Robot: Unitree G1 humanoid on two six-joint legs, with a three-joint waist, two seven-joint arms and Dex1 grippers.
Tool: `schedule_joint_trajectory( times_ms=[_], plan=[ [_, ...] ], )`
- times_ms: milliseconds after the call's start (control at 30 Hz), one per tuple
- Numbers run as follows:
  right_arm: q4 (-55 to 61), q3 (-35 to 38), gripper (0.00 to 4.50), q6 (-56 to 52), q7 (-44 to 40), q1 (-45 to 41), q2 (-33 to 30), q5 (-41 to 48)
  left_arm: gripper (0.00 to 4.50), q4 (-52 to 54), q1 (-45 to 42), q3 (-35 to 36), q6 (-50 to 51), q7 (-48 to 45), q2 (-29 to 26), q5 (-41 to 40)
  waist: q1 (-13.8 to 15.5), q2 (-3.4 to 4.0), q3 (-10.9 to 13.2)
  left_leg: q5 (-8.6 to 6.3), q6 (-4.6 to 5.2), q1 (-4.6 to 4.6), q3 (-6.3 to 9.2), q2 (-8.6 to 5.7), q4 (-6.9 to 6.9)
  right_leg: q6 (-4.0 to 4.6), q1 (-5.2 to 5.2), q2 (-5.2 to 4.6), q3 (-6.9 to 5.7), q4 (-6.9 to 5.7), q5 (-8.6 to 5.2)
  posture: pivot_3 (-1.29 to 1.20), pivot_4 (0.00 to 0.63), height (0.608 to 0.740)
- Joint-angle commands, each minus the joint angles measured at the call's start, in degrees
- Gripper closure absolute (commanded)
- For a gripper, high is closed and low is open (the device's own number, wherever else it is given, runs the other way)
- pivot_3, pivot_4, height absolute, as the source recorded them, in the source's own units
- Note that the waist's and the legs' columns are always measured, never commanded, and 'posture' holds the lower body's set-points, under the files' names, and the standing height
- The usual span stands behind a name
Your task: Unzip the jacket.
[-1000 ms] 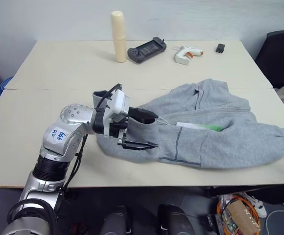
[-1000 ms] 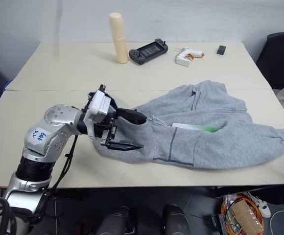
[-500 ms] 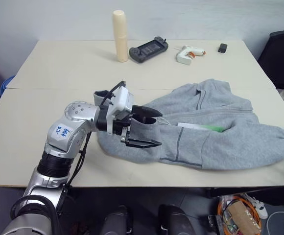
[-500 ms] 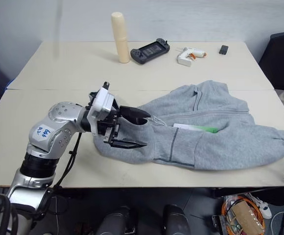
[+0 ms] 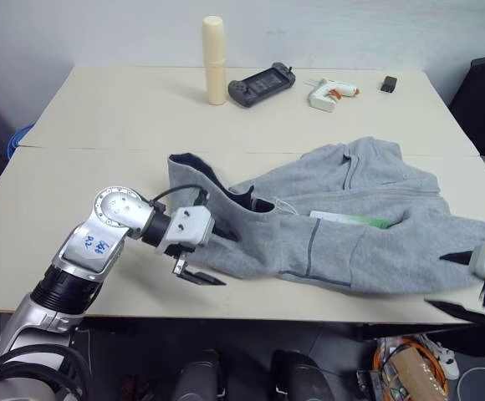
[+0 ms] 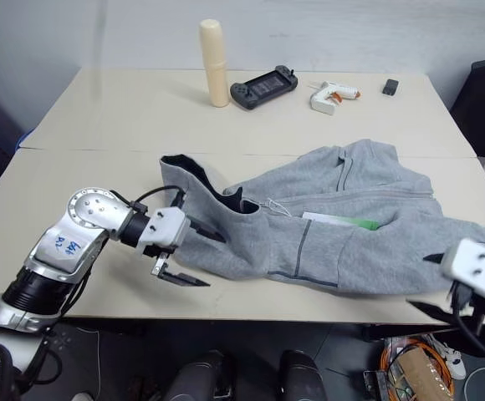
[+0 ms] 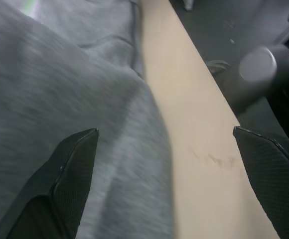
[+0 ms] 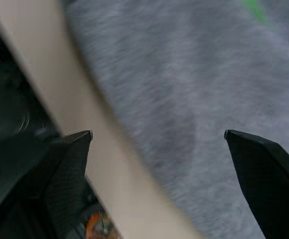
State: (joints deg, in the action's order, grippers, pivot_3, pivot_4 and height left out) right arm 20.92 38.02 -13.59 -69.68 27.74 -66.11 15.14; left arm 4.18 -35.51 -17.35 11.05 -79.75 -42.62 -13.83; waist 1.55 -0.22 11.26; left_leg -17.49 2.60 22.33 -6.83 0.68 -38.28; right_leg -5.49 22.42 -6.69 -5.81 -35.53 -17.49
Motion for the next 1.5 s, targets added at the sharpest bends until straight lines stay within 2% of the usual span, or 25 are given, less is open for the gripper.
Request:
schedule_joint_trajectory(
  times_ms=[33, 100, 233, 367, 400, 467, 533, 867, 900, 1133, 1333, 1500],
  plan=[
    [-3.0, -2.5, 0.05, 5.2, -0.3, -3.0, -1.0, -3.2, 0.0, -0.1, -0.4, -1.5, -3.8, -0.1, 1.1, 2.6, -0.2, -0.12, 0.0, -0.01, 0.02, 0.01, -0.01, 0.0, -0.04, -0.02, 0.0, -0.07, 0.01, 0.01, 0.03, 0.0, 0.15, 0.74],
    [-4.6, -4.1, 0.05, 7.7, -0.5, -4.0, -1.1, -5.3, 0.0, -1.3, -0.4, -2.4, -5.3, 0.2, 1.8, 4.3, -0.2, -0.12, 0.0, -0.01, 0.02, 0.0, 0.0, 0.01, -0.06, 0.0, 0.0, -0.42, -0.05, -0.01, 0.05, 0.0, 0.15, 0.74],
    [-9.9, -8.6, 0.05, 14.7, 1.0, -6.6, -1.3, -10.7, 0.0, -5.3, -1.1, -4.3, -8.0, 2.6, 3.9, 8.7, -0.2, -0.12, 0.0, 0.03, -0.06, -0.02, 0.03, 0.02, -0.01, 0.09, 0.04, -0.4, -0.16, -0.1, -0.01, 0.0, 0.15, 0.74],
    [-12.8, -14.1, 0.05, 15.9, 3.5, -12.4, 0.1, -11.6, 0.0, -7.9, -1.1, -4.3, -9.5, 4.4, 5.4, 11.0, -0.3, -0.13, 0.0, 0.06, -0.03, -0.01, 0.01, 0.02, -0.12, 0.09, 0.06, -0.41, -0.16, -0.22, -0.01, 0.0, 0.15, 0.74],
    [-13.7, -15.5, 0.02, 16.1, 4.3, -14.2, 0.3, -11.9, 0.17, -8.2, -1.0, -3.9, -9.4, 5.0, 5.8, 11.1, -0.4, -0.13, 0.0, 0.06, -0.03, -0.02, 0.01, 0.03, -0.13, 0.09, 0.05, -0.41, -0.16, -0.23, -0.01, 0.0, 0.15, 0.74],
    [-15.0, -17.3, 0.42, 16.5, 5.2, -16.3, 0.4, -12.7, 0.55, -8.4, -0.8, -3.4, -9.1, 5.3, 6.1, 10.8, -0.4, -0.13, 0.0, 0.06, -0.03, -0.02, 0.01, 0.03, -0.16, 0.09, 0.06, -0.43, -0.16, -0.27, -0.01, 0.0, 0.15, 0.74],
    [-15.5, -18.2, 0.92, 16.8, 4.3, -16.5, -0.1, -12.6, 1.13, -9.0, -0.7, -3.1, -8.9, 5.9, 6.1, 11.1, -0.3, -0.13, 0.0, 0.06, -0.03, -0.02, 0.02, 0.03, -0.15, 0.09, 0.06, -0.43, -0.17, -0.27, -0.01, 0.0, 0.15, 0.74],
    [-15.8, -19.4, 4.47, 17.3, 4.1, -17.5, 0.0, -11.6, 4.35, -9.2, -0.2, -2.3, -8.4, 6.0, 5.5, 10.7, -0.2, -0.13, 0.0, 0.03, 0.01, 0.04, 0.05, 0.03, -0.41, 0.09, 0.03, -0.46, -0.19, -0.35, -0.01, 0.0, 0.15, 0.74],
    [-15.8, -19.5, 4.5, 17.3, 4.0, -17.7, 0.1, -11.5, 4.47, -9.4, -0.2, -2.2, -8.5, 5.9, 5.2, 10.9, -0.3, -0.13, 0.0, 0.03, 0.01, 0.04, 0.05, 0.03, -0.41, 0.09, 0.03, -0.46, -0.19, -0.35, -0.01, 0.0, 0.15, 0.74],
    [-13.0, -20.4, 4.5, 16.2, 3.2, -18.4, 1.5, -8.7, 4.47, -11.0, 0.6, -1.1, -9.4, 6.3, 1.3, 12.9, -0.4, -0.13, 0.0, 0.03, 0.01, 0.04, 0.05, 0.05, -0.41, 0.09, 0.03, -0.45, -0.2, -0.36, -0.01, 0.0, 0.15, 0.74],
    [0.6, -20.4, 4.5, 8.4, 2.2, -15.6, 3.5, -1.9, 4.47, -13.8, 4.1, 3.5, -12.6, 5.0, -7.9, 12.4, -1.7, -0.12, 0.0, 0.01, -0.1, -0.03, 0.05, 0.19, -0.32, 0.14, 0.04, -0.37, -0.19, -0.37, -0.04, 0.0, 0.15, 0.74],
    [15.1, -22.1, 4.5, 0.3, 3.3, -9.1, 5.6, 2.9, 4.47, -19.7, 8.5, 8.2, -18.1, 4.0, -17.0, 12.9, -1.9, -0.12, 0.0, -0.03, -0.17, -0.1, 0.06, 0.23, -0.12, 0.23, 0.08, -0.37, -0.18, -0.36, -0.1, 0.0, 0.15, 0.74]
  ],
)
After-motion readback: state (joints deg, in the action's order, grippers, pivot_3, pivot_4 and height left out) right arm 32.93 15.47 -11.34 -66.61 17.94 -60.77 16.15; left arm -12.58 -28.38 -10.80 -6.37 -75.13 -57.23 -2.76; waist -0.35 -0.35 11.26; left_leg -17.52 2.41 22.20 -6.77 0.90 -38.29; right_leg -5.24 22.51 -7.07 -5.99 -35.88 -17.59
